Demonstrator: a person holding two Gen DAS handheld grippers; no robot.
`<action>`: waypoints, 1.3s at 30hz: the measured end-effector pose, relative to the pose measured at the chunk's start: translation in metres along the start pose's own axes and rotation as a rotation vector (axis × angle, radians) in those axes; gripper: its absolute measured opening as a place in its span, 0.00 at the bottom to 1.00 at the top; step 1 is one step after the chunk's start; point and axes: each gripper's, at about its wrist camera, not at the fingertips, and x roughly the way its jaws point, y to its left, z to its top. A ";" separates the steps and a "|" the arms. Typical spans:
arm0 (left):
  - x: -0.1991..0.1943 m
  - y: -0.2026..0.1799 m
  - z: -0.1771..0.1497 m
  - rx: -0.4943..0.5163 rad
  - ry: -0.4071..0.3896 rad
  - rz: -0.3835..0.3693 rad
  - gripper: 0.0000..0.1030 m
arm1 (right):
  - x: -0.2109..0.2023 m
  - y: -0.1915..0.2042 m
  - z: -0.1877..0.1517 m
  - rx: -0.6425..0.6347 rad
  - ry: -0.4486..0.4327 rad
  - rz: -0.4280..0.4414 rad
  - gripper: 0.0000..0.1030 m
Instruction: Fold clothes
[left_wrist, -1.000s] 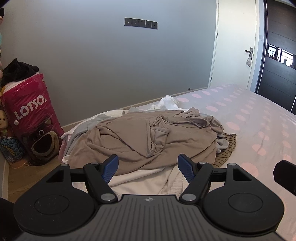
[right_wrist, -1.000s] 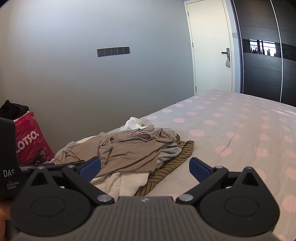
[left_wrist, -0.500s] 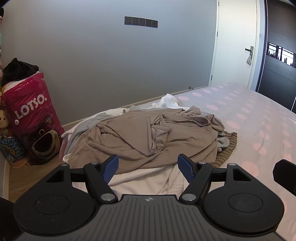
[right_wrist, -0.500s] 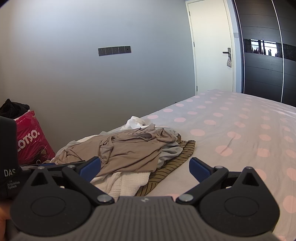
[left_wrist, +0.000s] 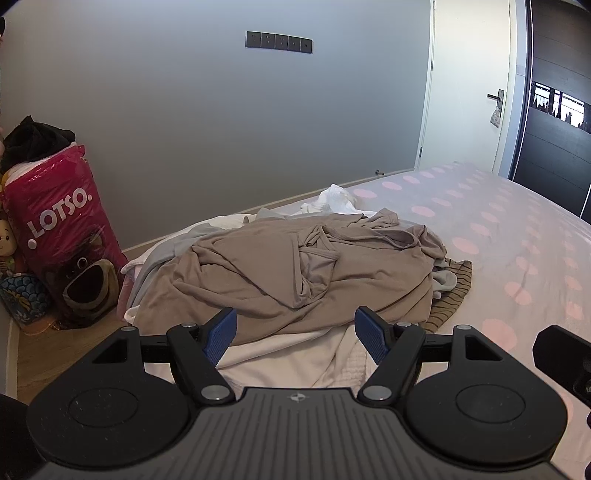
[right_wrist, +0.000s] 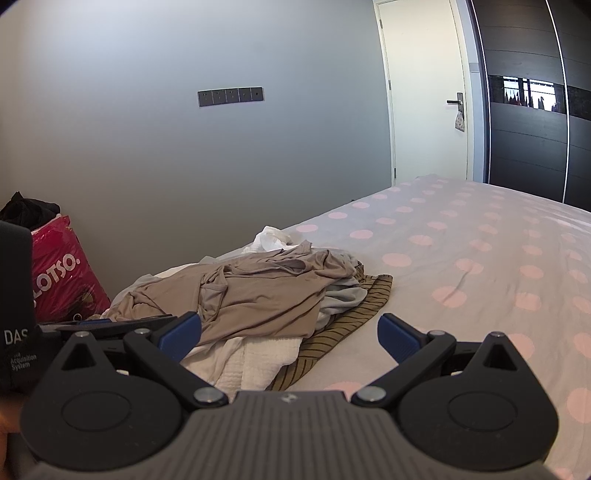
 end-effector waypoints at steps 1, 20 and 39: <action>0.000 0.000 0.000 0.000 0.000 0.000 0.68 | 0.000 0.000 0.000 0.000 0.000 0.001 0.99; 0.018 0.004 0.005 0.008 0.089 0.016 0.68 | 0.033 -0.005 -0.002 -0.034 0.051 0.008 0.99; 0.127 0.008 0.045 0.117 0.259 0.021 0.48 | 0.190 0.002 0.009 -0.065 0.235 0.092 0.76</action>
